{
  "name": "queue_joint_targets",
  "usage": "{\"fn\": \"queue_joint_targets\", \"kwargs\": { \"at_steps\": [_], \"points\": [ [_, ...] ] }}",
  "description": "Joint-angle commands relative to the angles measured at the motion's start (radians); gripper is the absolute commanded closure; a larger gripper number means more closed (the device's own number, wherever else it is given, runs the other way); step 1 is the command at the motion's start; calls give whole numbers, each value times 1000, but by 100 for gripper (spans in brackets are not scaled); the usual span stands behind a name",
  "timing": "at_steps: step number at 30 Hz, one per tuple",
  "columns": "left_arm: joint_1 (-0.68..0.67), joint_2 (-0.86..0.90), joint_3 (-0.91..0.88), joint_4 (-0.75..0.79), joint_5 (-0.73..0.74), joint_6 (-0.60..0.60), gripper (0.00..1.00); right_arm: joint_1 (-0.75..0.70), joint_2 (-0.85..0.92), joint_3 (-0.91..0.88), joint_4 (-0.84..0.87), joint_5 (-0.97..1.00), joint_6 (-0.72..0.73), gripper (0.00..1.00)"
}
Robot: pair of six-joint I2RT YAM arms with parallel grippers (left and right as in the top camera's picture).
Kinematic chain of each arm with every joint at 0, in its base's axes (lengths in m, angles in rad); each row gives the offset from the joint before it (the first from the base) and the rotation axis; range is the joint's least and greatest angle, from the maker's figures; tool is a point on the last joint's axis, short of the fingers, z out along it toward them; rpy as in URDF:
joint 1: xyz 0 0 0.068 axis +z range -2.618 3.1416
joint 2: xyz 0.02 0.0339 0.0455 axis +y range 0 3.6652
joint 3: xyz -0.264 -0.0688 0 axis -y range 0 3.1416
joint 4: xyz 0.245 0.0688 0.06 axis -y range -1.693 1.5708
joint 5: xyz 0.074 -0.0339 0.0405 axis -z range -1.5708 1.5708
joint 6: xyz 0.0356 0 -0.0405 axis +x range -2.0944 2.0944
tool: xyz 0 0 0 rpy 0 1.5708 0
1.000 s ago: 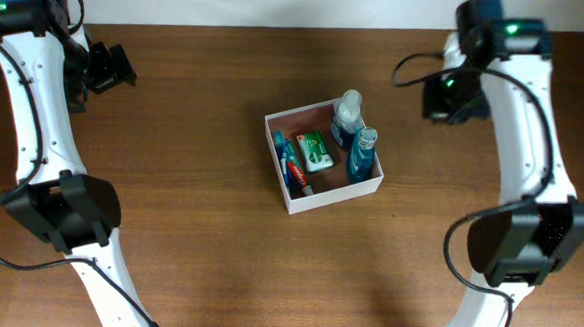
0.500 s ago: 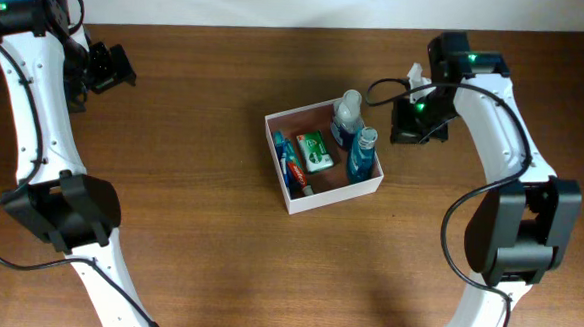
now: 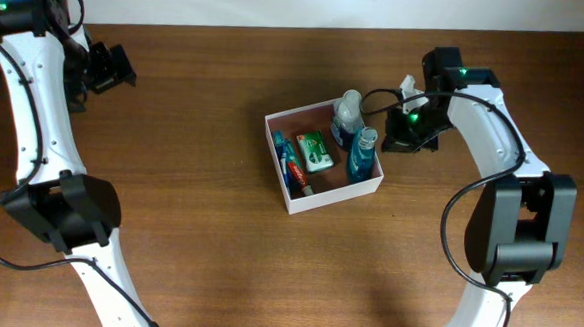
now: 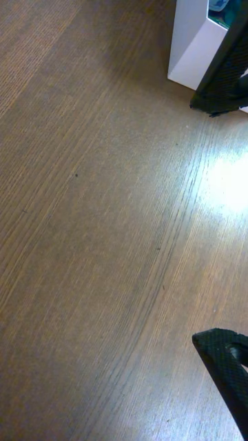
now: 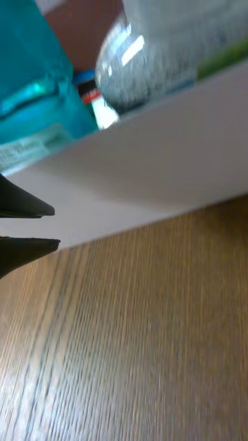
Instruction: Pack container
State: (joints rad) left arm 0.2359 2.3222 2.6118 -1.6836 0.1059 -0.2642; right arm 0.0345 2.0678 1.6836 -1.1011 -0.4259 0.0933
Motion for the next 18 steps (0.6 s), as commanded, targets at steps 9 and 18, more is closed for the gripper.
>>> {"fn": "queue_joint_targets", "kwargs": {
  "at_steps": [9, 18],
  "points": [
    [3, -31, -5, -1, 10, 16, 1, 5, 0, -36, 0, -99, -8, 96],
    [3, -31, -5, -1, 10, 16, 1, 4, 0, -124, 71, -121, -8, 96]
  ]
}}
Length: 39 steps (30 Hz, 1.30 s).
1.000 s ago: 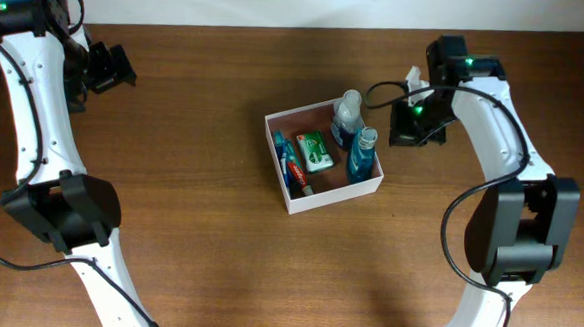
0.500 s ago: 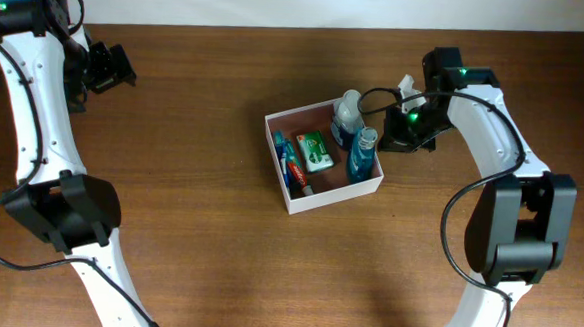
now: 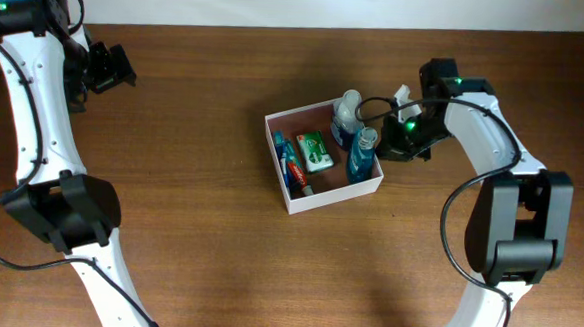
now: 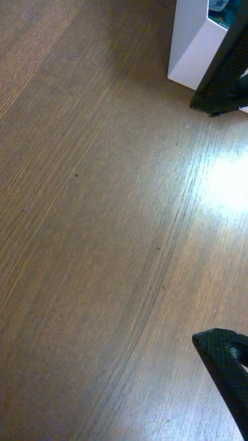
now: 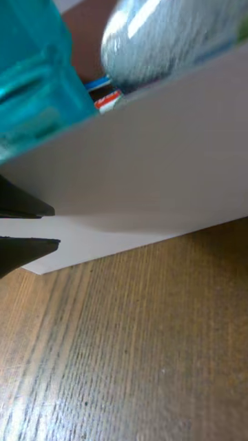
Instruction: Pack container
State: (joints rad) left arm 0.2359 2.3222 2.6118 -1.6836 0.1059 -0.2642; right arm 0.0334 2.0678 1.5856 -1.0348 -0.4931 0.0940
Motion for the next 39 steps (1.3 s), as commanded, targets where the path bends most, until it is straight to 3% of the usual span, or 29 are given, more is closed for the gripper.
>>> {"fn": "queue_joint_targets", "kwargs": {
  "at_steps": [1, 20, 39],
  "points": [
    [3, -31, -5, -1, 10, 16, 1, 5, 0, -26, 5, -64, -9, 96],
    [3, -31, -5, -1, 10, 16, 1, 5, 0, -26, 48, -328, -9, 96],
    [3, -31, -5, -1, 10, 16, 1, -45, -6, 39, 19, -360, -9, 92]
  ]
}}
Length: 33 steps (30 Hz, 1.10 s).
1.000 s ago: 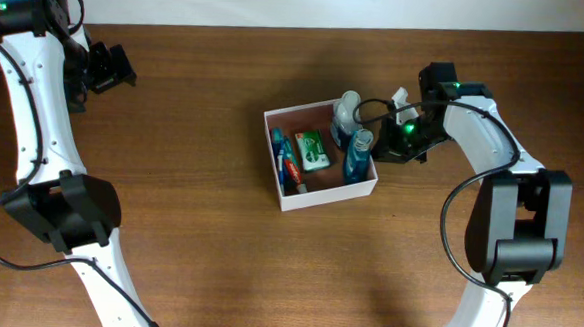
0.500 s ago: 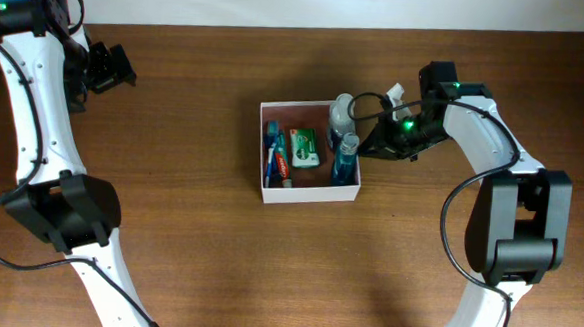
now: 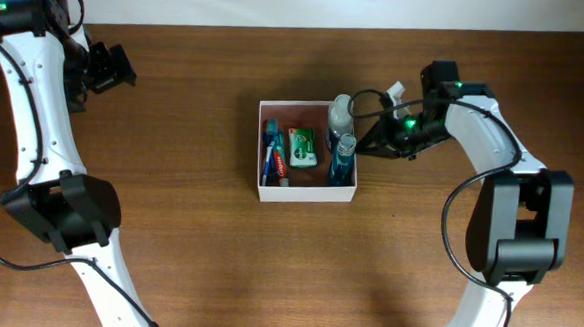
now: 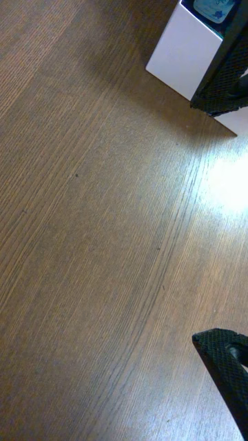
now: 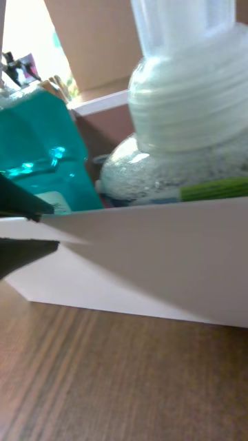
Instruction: Pack container
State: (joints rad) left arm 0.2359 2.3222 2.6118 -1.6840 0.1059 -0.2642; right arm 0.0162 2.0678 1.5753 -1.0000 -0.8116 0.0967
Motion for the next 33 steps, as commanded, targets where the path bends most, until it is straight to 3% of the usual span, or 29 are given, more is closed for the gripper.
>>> {"fn": "queue_joint_targets", "kwargs": {
  "at_steps": [1, 11, 17, 22, 23, 33],
  "points": [
    [3, -31, -5, 0, 10, 16, 1, -41, -9, 69, -36, -40, -12, 90],
    [3, -31, -5, 0, 10, 16, 1, -152, -93, 316, -357, 338, -15, 43],
    [3, -31, -5, 0, 10, 16, 1, -195, -172, 468, -554, 467, -20, 35],
    [3, -31, -5, 0, 10, 16, 1, -200, -272, 492, -676, 537, -41, 30],
    [3, -31, -5, 0, 10, 16, 1, -200, -294, 492, -699, 570, -40, 0],
    [3, -31, -5, 0, 10, 16, 1, -199, -668, 327, -699, 606, -10, 2]
  ]
}}
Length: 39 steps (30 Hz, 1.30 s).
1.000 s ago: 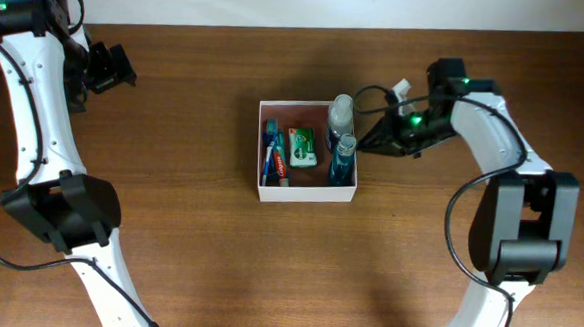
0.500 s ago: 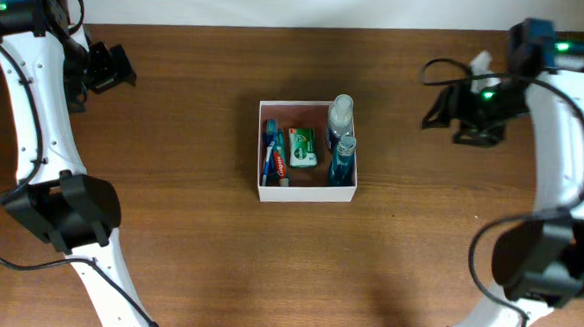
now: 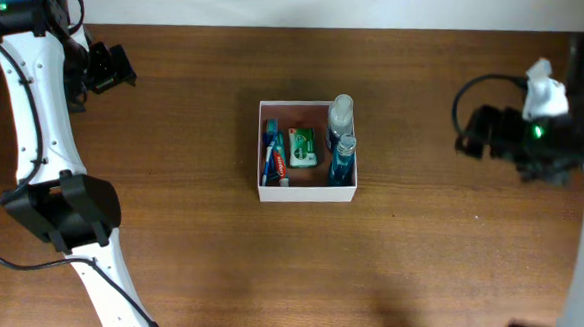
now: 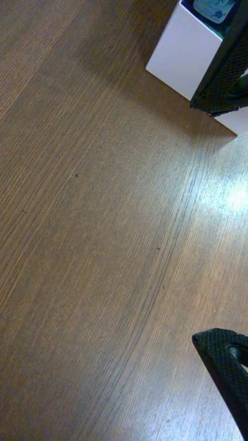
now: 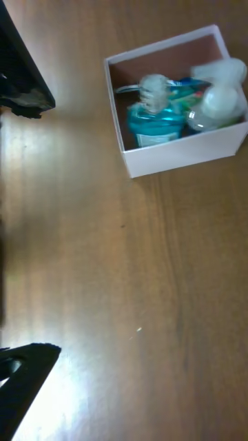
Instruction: Pack container
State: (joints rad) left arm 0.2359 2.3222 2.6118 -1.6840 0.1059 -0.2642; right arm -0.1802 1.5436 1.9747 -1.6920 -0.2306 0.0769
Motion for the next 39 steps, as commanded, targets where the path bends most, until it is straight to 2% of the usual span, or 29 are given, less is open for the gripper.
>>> {"fn": "queue_joint_targets", "kwargs": {
  "at_steps": [1, 6, 13, 25, 31, 34, 39],
  "points": [
    [3, -31, -5, 0, 10, 16, 1, -3, -195, -108, -7, 26, 10, 2],
    [3, -31, -5, 0, 10, 16, 1, -3, -404, -209, -6, 25, 9, 2],
    [3, -31, -5, -1, 10, 16, 1, -3, -568, -210, -6, 26, 9, 2],
    [3, -31, -5, 0, 10, 16, 1, -3, -629, -211, -6, 84, 4, 2],
    [3, -31, -5, 0, 10, 16, 1, -4, -634, -229, -6, 85, -100, 2],
    [3, -31, -5, 0, 10, 16, 1, -4, -678, -301, 38, 86, -107, 2],
    [3, -31, -5, 0, 10, 16, 1, -4, -873, -571, 286, 85, -107, 2]
  ]
}}
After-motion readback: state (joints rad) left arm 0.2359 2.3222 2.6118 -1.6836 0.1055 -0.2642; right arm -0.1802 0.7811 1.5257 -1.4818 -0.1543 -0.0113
